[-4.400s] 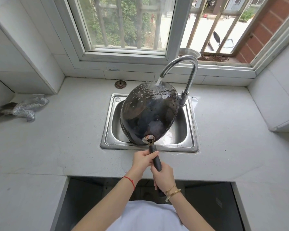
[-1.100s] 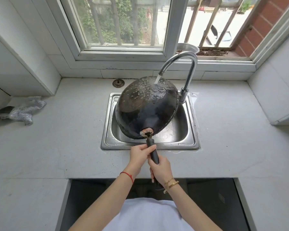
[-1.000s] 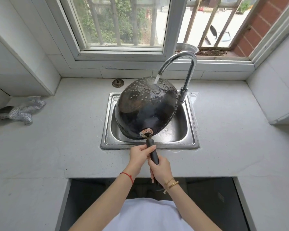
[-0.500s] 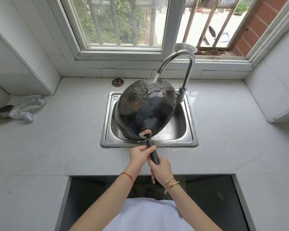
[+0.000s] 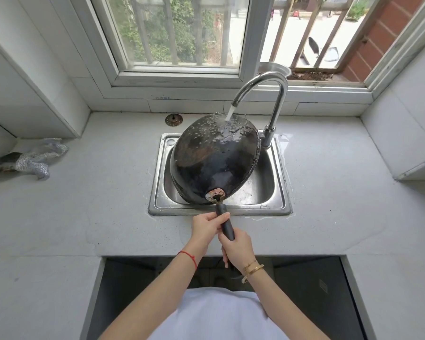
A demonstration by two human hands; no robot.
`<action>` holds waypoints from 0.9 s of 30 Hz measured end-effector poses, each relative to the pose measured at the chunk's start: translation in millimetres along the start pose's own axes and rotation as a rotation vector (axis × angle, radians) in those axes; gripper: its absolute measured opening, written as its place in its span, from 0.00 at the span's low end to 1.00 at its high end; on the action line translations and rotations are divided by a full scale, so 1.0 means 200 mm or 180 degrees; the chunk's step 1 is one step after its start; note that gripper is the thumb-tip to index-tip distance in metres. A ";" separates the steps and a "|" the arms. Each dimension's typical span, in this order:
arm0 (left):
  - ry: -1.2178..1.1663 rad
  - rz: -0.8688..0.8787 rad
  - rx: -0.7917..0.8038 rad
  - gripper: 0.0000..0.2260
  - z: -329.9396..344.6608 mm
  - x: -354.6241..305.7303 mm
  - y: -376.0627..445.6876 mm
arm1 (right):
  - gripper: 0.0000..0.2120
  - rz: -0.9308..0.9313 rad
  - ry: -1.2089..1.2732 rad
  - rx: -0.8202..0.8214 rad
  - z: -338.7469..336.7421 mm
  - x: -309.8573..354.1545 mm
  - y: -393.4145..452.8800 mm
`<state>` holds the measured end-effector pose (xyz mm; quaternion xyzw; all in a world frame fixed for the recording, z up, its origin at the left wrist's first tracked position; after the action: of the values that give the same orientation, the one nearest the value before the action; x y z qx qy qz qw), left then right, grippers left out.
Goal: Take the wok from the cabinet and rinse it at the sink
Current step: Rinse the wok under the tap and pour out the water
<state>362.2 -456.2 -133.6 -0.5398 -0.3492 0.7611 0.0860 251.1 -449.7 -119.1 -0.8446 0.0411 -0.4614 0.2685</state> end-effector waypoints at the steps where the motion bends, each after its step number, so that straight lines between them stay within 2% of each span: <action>1: -0.0001 0.0001 0.0002 0.13 0.00 0.00 0.00 | 0.07 -0.0001 0.0005 -0.0002 0.00 0.00 0.00; 11: -0.0023 0.0000 -0.0004 0.09 0.00 -0.01 -0.01 | 0.07 0.0038 0.0108 0.0007 0.00 0.00 -0.01; 15: 0.0013 0.0021 -0.0024 0.12 0.00 0.00 0.00 | 0.05 0.0056 0.0152 0.0038 0.01 0.00 -0.01; 19: 0.0074 0.0061 -0.0051 0.09 0.00 -0.01 0.00 | 0.07 0.0077 0.0211 0.0068 0.00 0.00 -0.01; 27: 0.0184 0.0136 -0.0034 0.09 0.01 -0.02 0.01 | 0.09 0.0084 0.0300 0.0093 -0.01 0.00 -0.01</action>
<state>362.8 -461.2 -131.0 -0.5693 -0.3390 0.7450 0.0769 249.6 -449.5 -117.2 -0.8172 0.0580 -0.4977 0.2847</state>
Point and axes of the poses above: each hand's wrist, its own y-axis towards the middle knuckle, its own z-axis out of the palm, x = y × z, the point moved 9 cm from there along y, towards the middle knuckle, and after that the axes turned 7 degrees about -y, right-handed, at the moved point
